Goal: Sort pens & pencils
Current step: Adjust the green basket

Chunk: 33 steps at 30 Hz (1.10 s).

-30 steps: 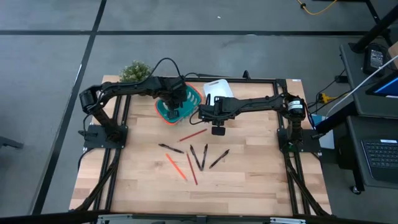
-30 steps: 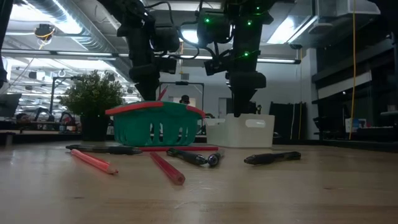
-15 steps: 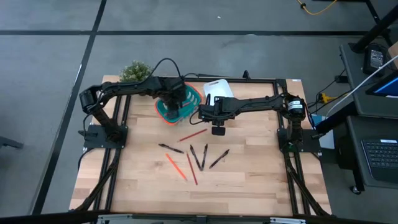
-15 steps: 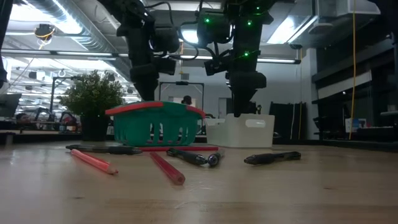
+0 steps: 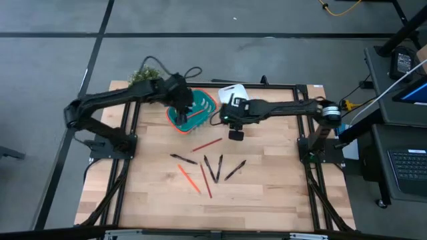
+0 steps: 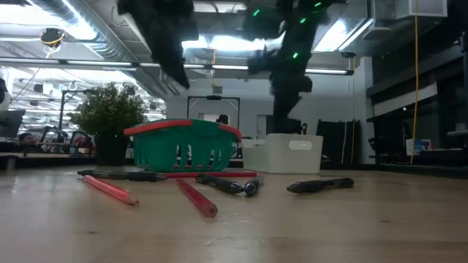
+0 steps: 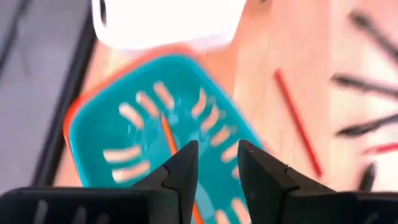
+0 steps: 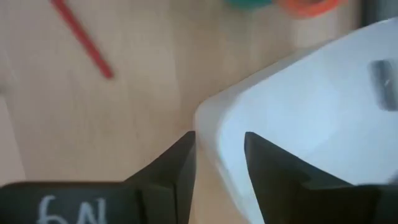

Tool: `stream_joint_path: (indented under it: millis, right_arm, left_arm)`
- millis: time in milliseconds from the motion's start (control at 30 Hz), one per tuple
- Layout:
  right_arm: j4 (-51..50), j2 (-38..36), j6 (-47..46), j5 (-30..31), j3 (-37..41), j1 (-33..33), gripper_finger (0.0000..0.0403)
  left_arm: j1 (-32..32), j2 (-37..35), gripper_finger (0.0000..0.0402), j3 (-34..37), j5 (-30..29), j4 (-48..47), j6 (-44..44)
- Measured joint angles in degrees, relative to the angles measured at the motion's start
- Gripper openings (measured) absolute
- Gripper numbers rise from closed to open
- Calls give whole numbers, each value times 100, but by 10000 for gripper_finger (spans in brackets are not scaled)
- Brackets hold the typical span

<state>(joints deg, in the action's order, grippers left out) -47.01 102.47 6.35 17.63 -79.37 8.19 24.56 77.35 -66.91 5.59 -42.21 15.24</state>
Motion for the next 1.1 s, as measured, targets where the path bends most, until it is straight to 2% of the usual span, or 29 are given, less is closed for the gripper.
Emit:
stream_joint_path:
  millis: [167,300,467,633,867,1100]
  right_arm:
    - [929,-1076,-25,24,1196,28,139]
    - [1881,-1941,-5,-34,1961,-15,139]
    - [2947,-2679,24,-911,2707,-119,139]
    - [3492,-2908,-11,-1471,3203,-252,139]
    - [3855,-2895,-113,-1482,3541,-599,139]
    - [3808,-2895,-859,-1511,3562,-773,139]
  left_arm:
    - [-400,-904,108,593,-174,758,-214]
    - [-884,-1495,108,1261,-673,1729,-527]
    - [-1488,-1853,108,2073,-804,2550,-580]
    - [-2015,-1831,108,2483,-781,3251,-549]
    - [-2566,-1617,108,2489,-763,3284,-666]
    - [-2621,-1129,108,2485,-768,3593,-1010]
